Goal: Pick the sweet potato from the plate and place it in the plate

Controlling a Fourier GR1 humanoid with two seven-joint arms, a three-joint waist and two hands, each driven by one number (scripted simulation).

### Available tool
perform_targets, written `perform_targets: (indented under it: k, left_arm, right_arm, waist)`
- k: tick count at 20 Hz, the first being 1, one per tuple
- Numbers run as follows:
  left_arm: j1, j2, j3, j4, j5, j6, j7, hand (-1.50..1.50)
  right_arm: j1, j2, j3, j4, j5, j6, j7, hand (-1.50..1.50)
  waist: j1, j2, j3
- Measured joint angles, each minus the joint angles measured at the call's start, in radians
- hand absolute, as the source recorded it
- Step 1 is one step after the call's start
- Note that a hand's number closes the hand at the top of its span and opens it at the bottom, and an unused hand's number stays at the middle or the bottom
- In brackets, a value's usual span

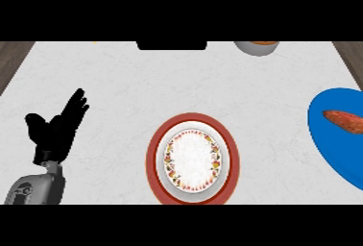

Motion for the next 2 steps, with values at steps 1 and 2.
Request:
perform_targets:
  k: [1,2]
  left_arm:
    - [-0.009,-0.003,0.0,0.004,-0.004,0.006,0.006,0.0]
    - [-0.008,-0.01,-0.004,0.011,-0.011,0.01,-0.001,0.0]
  right_arm:
    - [0.009,-0.003,0.002,0.015,0.007,-0.002,-0.018,-1.5]
    - [0.006,-0.009,0.01,0.035,0.014,-0.006,-0.03,-1.5]
  waist:
    - [0.0,0.0,0.0]
    - [0.0,0.0,0.0]
